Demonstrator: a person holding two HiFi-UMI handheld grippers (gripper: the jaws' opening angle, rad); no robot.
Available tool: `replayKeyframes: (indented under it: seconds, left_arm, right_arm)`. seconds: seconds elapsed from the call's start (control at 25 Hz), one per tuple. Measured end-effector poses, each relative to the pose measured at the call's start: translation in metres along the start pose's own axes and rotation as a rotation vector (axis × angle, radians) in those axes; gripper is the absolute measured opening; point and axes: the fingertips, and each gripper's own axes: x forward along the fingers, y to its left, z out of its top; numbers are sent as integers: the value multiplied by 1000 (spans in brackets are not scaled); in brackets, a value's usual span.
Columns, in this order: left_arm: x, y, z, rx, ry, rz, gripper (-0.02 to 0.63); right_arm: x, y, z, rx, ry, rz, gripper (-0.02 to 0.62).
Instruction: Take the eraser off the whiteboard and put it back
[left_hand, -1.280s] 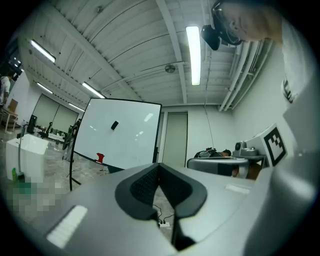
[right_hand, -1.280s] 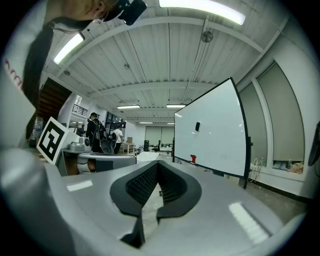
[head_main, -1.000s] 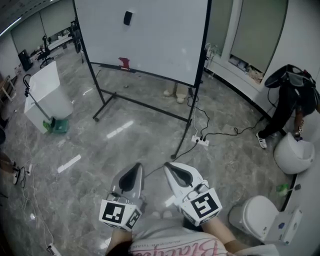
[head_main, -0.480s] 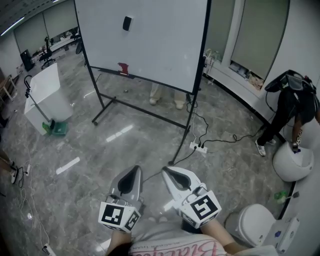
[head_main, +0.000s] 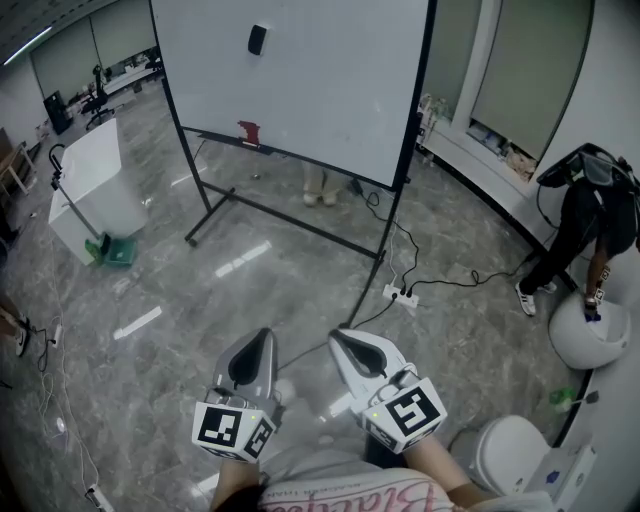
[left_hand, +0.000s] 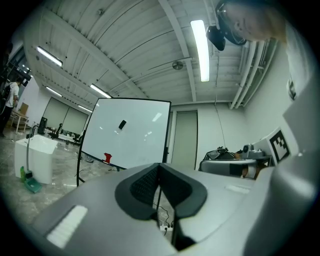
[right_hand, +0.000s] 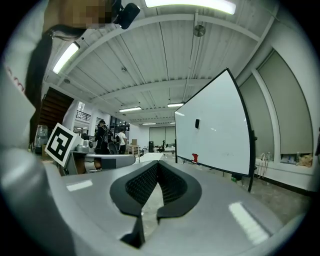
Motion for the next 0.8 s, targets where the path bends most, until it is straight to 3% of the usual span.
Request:
replayKeyframes:
  seconds: [0.36, 0.8]
  left_arm:
    - [65, 59, 8, -9, -9, -37, -2]
    - [155, 139, 37, 37, -25, -122, -2]
  right_arm:
    - [71, -38, 2, -11, 17, -33, 2]
    - [187, -75, 29, -47, -27, -66, 2]
